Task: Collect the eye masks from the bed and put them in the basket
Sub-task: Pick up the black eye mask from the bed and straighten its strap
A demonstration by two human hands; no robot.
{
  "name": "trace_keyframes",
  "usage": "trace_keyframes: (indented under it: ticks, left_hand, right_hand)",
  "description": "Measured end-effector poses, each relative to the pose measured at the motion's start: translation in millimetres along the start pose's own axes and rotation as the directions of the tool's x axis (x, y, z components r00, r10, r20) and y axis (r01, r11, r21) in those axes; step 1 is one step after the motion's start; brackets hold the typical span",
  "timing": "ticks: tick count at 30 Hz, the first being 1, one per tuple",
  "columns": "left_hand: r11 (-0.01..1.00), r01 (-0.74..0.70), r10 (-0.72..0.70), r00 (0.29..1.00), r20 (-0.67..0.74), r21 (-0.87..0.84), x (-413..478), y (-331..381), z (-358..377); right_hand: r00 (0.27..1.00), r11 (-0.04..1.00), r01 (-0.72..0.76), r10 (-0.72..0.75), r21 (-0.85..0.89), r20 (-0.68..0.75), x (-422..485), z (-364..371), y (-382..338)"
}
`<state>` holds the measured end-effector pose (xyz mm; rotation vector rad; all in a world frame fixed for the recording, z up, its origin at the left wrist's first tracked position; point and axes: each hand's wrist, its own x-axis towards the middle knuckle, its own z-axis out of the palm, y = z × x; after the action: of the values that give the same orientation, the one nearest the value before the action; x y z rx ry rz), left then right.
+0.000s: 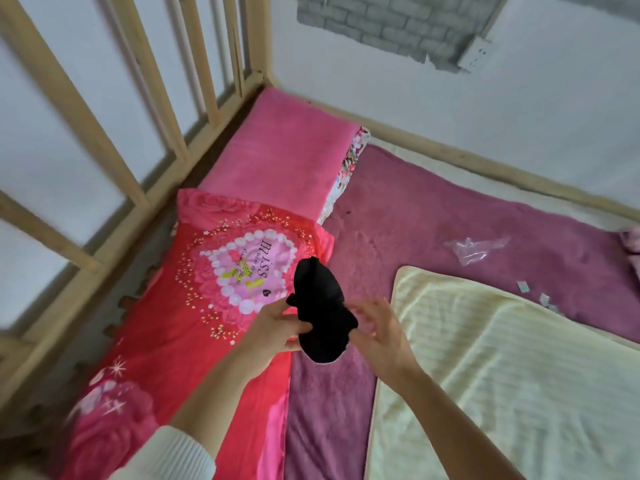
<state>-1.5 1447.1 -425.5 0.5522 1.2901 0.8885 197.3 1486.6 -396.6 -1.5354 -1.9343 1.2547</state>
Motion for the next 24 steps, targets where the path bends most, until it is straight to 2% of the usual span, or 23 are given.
trace_keyframes:
  ticks: [3, 6, 9, 11, 14, 16, 18, 22, 24]
  left_hand:
    - [0.992, -0.078, 0.074, 0.996, 0.044, 0.098, -33.6, 6.6, 7.2]
    - [0.967, -0.162, 0.135, 0.981, 0.142, 0.199, -63.2, 17.4, 14.3]
    - [0.915, -0.231, 0.176, 0.966, 0.187, 0.332, -85.7, 19.5, 18.1]
    - [0.869, -0.271, 0.196, 0.957, 0.214, 0.414, -99.4, 17.1, 19.8]
    - [0.837, -0.305, 0.219, 0.947, 0.233, 0.454, -120.9, 8.8, 24.9]
    - [0.873, -0.286, 0.248, 0.958, 0.146, 0.395, -133.0, 1.7, 28.3]
    - [0.889, -0.273, 0.301, 0.953, -0.020, 0.367, -142.1, -6.5, 31.4]
    - [0.882, -0.276, 0.389, 0.884, -0.259, 0.383, -159.5, -25.3, 44.0]
    - [0.899, -0.292, 0.406, 0.835, -0.371, 0.326, -171.8, -35.7, 55.0]
  right_hand:
    - [1.000, 0.992, 0.017, -0.014, 0.127, -0.023, -22.1, 2.1, -31.0]
    - [0.992, 0.928, -0.120, 0.094, 0.352, 0.090, -37.4, 1.6, -51.6]
    - [0.947, 0.795, -0.317, 0.237, 0.518, 0.217, -50.1, 1.4, -60.6]
    - [0.938, 0.698, -0.346, 0.272, 0.626, 0.215, -59.1, 2.9, -63.2]
    - [0.944, 0.752, -0.324, 0.294, 0.574, 0.148, -74.2, 5.9, -61.4]
    - [0.958, 0.772, -0.281, 0.255, 0.570, 0.127, -85.3, 5.3, -61.3]
    - [0.967, 0.754, -0.255, 0.205, 0.606, 0.151, -96.4, -0.2, -59.9]
    - [0.971, 0.752, -0.202, 0.068, 0.627, 0.231, -125.0, -23.0, -50.7]
    - [0.973, 0.777, -0.161, 0.020, 0.608, 0.232, -142.0, -38.0, -40.3]
